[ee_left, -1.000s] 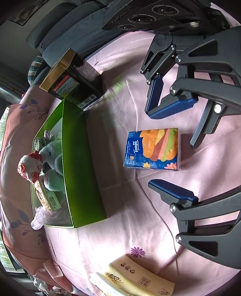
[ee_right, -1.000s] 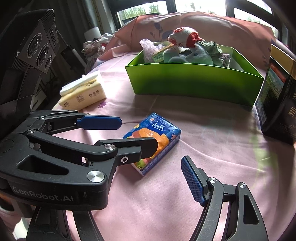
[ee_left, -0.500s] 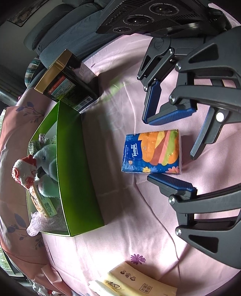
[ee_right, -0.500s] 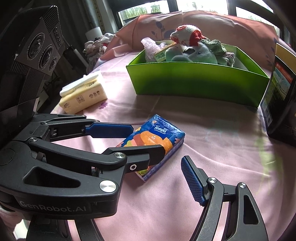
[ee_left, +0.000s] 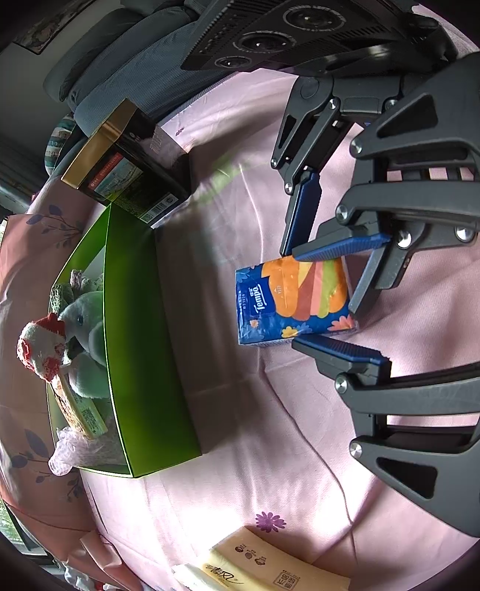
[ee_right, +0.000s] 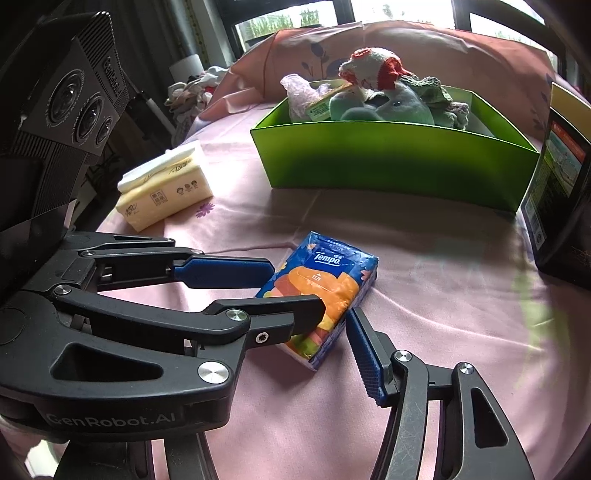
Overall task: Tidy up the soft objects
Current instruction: 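Lift the tissue pack and carry it over the green box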
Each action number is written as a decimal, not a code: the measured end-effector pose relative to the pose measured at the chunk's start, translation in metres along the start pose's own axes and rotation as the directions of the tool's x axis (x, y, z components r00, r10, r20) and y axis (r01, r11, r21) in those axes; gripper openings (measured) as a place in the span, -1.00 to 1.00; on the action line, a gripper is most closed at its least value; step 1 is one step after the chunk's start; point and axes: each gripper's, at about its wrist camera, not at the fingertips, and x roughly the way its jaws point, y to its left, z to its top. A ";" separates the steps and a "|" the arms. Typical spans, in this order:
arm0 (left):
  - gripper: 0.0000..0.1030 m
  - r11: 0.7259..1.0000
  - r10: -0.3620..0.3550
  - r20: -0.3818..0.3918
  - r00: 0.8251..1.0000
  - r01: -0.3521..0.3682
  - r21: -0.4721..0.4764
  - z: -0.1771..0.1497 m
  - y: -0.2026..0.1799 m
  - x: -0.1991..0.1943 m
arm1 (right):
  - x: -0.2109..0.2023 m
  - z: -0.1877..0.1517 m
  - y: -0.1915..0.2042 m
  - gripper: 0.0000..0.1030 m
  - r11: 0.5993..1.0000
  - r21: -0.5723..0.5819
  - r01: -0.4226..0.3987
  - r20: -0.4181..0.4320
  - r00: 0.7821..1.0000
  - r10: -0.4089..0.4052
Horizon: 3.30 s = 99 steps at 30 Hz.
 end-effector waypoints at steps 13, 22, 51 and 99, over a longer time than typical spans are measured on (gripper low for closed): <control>-0.20 1.000 0.019 0.019 1.000 -0.020 0.014 -0.001 -0.005 -0.002 | -0.008 -0.002 0.003 -0.03 1.000 -0.009 0.016 0.036 0.999 -0.016; -0.20 0.999 0.023 0.051 0.998 -0.024 0.026 0.002 -0.014 -0.017 | -0.023 0.002 0.007 -0.03 1.000 -0.015 0.022 0.075 0.997 -0.020; -0.21 0.991 0.072 0.202 0.977 -0.093 0.097 0.059 -0.052 -0.069 | -0.079 0.052 -0.004 -0.03 0.999 -0.040 0.032 0.257 0.966 -0.021; -0.20 0.987 0.108 0.259 0.960 -0.136 0.090 0.208 -0.032 -0.039 | -0.051 0.181 -0.073 -0.03 0.998 -0.020 0.067 0.331 0.942 -0.057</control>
